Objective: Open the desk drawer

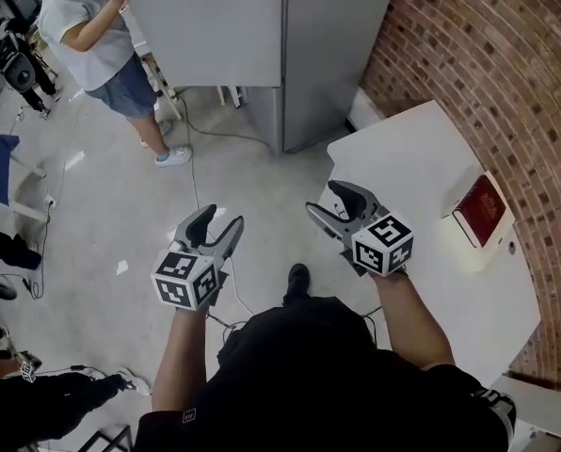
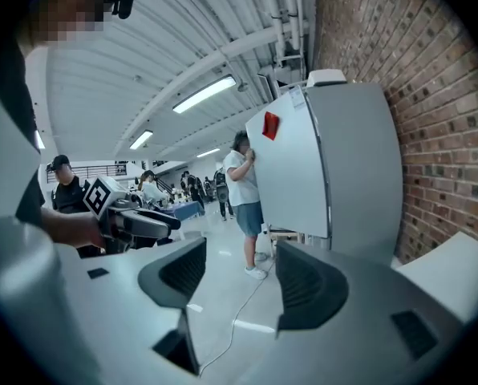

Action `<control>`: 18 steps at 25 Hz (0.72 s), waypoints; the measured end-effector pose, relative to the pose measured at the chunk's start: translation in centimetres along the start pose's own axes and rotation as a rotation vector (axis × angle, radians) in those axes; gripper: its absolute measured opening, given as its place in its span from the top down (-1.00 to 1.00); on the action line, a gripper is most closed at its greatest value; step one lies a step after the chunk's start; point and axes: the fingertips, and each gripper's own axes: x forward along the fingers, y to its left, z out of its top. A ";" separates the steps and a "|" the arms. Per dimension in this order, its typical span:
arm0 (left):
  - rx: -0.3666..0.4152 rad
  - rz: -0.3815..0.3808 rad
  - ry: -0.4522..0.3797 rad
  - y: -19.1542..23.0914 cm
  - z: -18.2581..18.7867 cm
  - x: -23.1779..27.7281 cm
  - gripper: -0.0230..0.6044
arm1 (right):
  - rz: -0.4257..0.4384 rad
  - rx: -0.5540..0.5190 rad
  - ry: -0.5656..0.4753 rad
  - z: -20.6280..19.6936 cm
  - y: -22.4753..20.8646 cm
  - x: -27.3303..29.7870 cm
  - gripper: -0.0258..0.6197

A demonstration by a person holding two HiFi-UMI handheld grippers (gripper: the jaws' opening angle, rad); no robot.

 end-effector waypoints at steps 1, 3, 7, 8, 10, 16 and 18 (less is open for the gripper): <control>0.011 -0.010 0.009 0.1 0.9 1.6 0.11 | -0.003 0.010 0.000 0.3 -1.5 0.5 0.15; 0.025 -0.033 0.027 0.0 2.2 4.3 0.11 | -0.001 0.027 0.000 0.7 -3.9 1.2 0.15; 0.051 -0.094 0.076 -0.2 3.5 9.1 0.12 | -0.019 0.045 0.017 0.5 -7.5 2.0 0.15; 0.052 -0.112 0.093 -0.3 3.6 10.1 0.12 | -0.032 0.057 0.018 0.5 -8.3 2.0 0.15; 0.061 -0.159 0.126 -0.5 3.5 12.0 0.14 | -0.068 0.082 0.009 0.4 -9.7 1.6 0.15; 0.116 -0.335 0.188 -1.2 5.0 18.1 0.17 | -0.228 0.164 0.018 -0.7 -13.4 0.3 0.15; 0.144 -0.413 0.201 -1.7 5.6 20.0 0.17 | -0.294 0.185 0.018 -1.0 -14.0 -0.2 0.15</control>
